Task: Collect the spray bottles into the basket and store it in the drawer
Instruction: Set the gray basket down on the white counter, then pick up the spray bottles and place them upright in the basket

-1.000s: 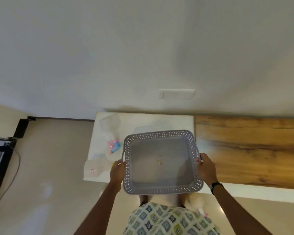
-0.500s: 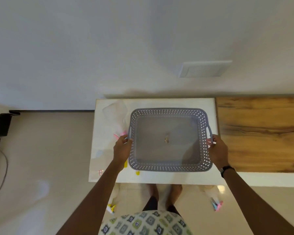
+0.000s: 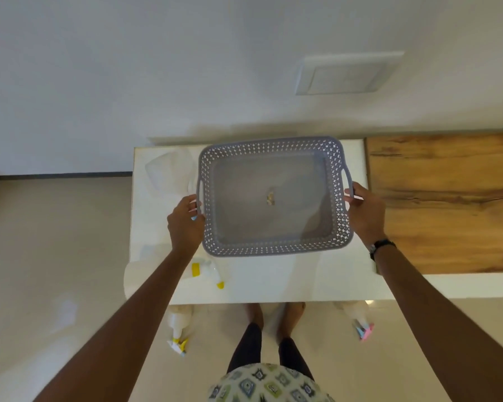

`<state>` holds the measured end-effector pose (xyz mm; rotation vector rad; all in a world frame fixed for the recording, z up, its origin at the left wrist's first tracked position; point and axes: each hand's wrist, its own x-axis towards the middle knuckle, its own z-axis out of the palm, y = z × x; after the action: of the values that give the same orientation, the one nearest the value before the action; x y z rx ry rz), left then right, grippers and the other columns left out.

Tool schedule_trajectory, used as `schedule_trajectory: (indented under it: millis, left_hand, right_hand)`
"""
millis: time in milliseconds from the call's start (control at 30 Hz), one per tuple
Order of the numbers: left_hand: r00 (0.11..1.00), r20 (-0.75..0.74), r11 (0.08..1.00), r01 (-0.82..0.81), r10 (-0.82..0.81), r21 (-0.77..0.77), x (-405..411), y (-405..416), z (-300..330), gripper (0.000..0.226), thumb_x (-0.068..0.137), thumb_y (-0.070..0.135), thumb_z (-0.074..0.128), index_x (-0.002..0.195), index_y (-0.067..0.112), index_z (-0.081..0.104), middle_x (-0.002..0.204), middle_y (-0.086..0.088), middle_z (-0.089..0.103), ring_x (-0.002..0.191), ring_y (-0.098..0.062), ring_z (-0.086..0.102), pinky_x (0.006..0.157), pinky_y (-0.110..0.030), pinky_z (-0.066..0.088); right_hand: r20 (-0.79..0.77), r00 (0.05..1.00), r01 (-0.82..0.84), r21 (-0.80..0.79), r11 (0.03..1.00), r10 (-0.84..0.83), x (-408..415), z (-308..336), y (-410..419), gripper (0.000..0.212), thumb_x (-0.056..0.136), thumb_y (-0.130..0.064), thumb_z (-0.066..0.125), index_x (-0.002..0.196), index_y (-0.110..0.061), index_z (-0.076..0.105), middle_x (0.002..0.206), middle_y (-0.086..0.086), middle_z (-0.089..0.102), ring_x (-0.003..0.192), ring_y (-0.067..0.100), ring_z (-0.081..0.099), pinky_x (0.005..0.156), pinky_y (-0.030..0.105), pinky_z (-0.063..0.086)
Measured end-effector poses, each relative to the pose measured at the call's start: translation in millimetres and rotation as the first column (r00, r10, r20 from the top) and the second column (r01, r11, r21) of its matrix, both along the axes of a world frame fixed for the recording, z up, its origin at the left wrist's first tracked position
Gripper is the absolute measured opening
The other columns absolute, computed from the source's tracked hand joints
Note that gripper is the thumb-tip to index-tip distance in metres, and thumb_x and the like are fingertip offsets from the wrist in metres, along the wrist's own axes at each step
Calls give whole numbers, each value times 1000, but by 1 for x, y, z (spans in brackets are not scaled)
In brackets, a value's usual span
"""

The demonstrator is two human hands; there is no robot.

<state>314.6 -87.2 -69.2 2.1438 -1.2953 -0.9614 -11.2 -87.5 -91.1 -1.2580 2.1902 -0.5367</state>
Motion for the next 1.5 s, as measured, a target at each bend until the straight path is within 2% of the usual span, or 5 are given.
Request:
schedule_trajectory:
  millis: [267,767,1133,1367,1500]
  left_hand:
    - [956,292,986,85,-40,-143,8,16,-17,25,85,4,50,99,9,70,92,-18,73,90,-38,67,73,-36,49]
    - [971,27,971,-239,239,-6,37,36,-33,29,89,14,61,115,2,55,118,-13,63,108,-27,59,92,-33,49]
    - [675,618,907,383,-404,175,44,3,-83,32,96,33,39,119,19,56,113,-19,60,115,-35,47,111,-41,24]
    - [993,98,998,-63,65,-27,68,-10,-38,12,87,16,54,89,21,66,95,-6,69,90,-23,62,81,-31,44]
    - [745,-573,939,-289,342,184,89,-14,24,16,93,20,51,91,26,66,92,-1,66,91,-14,66,84,-27,54]
  right_hand:
    - [39,999,11,-40,999,-9,-4,-8,6,22,92,3,48,83,-4,67,83,23,68,75,27,56,52,7,30]
    - [-9,963,-265,-189,946,268,116,4,44,42,89,8,48,130,3,49,136,19,49,131,29,43,113,17,25]
    - [238,872,-402,-150,903,428,206,-11,34,36,94,4,45,127,-4,54,129,9,57,120,16,54,101,10,37]
    - [277,846,-436,-134,890,456,190,-1,43,34,96,4,43,127,-3,53,128,9,57,115,15,58,98,10,42]
    - [271,852,-413,-179,893,449,187,8,39,36,94,6,42,127,-5,53,129,7,56,116,15,57,100,16,46]
